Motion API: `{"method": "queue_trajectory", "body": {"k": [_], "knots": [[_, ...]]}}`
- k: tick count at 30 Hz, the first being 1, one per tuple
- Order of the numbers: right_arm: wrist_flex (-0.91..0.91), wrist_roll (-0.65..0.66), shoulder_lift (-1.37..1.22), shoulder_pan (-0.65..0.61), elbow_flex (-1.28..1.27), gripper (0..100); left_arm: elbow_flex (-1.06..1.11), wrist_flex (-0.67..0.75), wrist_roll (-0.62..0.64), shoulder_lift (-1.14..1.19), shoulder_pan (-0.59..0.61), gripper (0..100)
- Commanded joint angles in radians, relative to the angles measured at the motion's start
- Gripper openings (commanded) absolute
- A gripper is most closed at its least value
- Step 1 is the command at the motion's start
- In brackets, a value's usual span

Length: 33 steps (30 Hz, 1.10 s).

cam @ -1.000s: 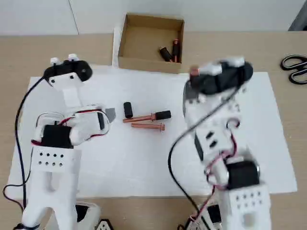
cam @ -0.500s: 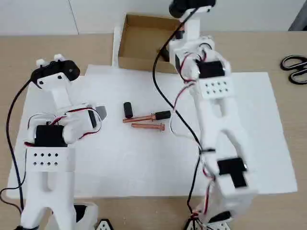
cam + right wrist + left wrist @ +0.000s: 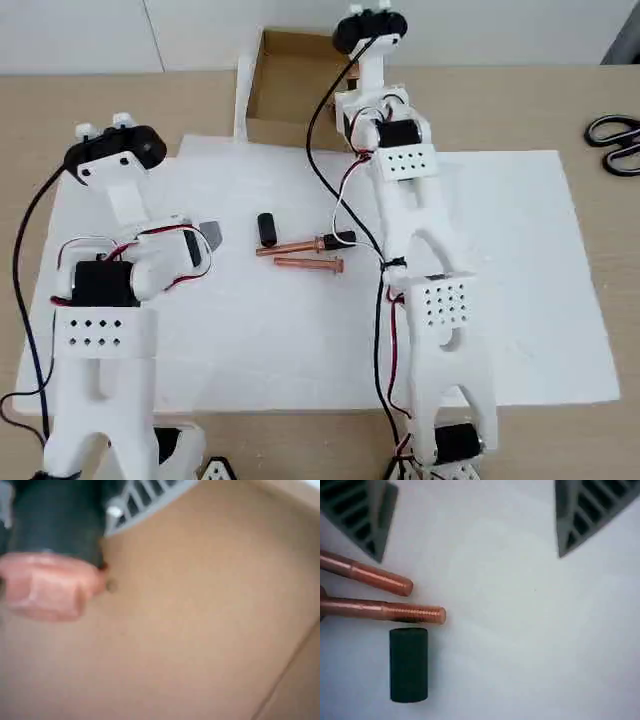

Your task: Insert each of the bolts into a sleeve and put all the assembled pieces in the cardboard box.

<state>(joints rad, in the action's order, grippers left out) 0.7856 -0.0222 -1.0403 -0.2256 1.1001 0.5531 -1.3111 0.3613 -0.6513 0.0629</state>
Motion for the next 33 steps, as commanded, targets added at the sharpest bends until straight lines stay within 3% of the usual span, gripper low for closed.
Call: {"method": "queue_trajectory", "body": {"k": [1, 10, 17, 27, 33], "knots": [[-0.002, 0.006, -0.010, -0.010, 0.101, 0.2, -0.042, 0.000, -0.009, -0.003, 0.008, 22], [-0.007, 0.006, -0.045, -0.013, 0.101, 0.6, 0.041, 0.068, -0.009, -0.009, 0.008, 22], [-0.004, 0.009, -0.044, -0.013, 0.103, 14.4, 0.036, 0.071, -0.009, -0.011, 0.003, 22], [0.007, 0.009, -0.041, -0.007, 0.265, 15.7, 0.015, 0.063, -0.009, -0.011, 0.008, 22], [0.309, 0.009, -0.038, -0.012, 0.594, 15.6, -0.005, 0.063, -0.008, -0.011, 0.006, 22]]}}
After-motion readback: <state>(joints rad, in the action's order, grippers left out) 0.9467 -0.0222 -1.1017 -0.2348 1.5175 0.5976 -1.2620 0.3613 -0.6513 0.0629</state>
